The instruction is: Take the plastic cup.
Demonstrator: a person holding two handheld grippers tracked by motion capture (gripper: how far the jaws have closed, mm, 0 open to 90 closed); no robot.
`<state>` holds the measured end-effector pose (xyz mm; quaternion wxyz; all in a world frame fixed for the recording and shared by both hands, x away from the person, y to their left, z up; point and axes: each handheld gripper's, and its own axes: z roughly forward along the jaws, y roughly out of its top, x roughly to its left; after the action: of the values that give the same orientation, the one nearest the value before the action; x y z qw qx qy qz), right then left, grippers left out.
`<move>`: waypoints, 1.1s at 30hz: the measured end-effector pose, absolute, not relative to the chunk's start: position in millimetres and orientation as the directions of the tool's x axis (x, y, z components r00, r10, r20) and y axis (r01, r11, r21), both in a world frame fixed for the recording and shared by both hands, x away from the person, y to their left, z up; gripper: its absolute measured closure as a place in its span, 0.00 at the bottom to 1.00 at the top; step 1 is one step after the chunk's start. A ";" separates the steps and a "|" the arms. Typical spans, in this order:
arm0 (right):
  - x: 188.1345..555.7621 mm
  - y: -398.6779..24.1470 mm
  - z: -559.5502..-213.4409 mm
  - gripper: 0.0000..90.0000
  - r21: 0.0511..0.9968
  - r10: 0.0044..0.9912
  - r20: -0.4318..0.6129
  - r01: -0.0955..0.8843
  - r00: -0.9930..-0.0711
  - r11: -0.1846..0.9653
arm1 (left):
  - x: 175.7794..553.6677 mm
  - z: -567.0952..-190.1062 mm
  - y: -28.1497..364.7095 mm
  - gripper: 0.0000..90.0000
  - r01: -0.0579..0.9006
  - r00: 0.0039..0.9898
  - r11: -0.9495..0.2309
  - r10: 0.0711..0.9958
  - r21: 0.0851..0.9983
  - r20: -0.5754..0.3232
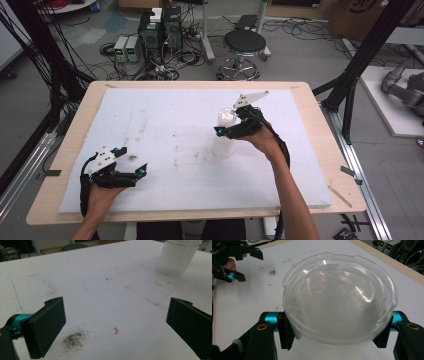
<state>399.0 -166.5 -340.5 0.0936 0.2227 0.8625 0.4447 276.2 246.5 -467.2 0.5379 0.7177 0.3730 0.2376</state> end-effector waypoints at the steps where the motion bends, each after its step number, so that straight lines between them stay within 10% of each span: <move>1: 398.7 -166.1 -338.4 0.38 0.812 0.467 0.035 0.297 -0.884 0.503 | 276.3 -467.2 246.5 0.03 0.278 0.608 -0.143 0.792 0.950 -0.059; 33: 387.3 -169.5 -239.9 0.40 0.850 0.486 -0.038 0.227 -0.873 0.475 | 275.8 -467.2 246.5 0.03 0.274 0.608 -0.144 0.792 0.951 -0.055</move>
<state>387.3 -169.5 -239.9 0.1384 0.2102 0.8475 0.4673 275.8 246.5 -467.2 0.5385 0.7170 0.3716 0.2406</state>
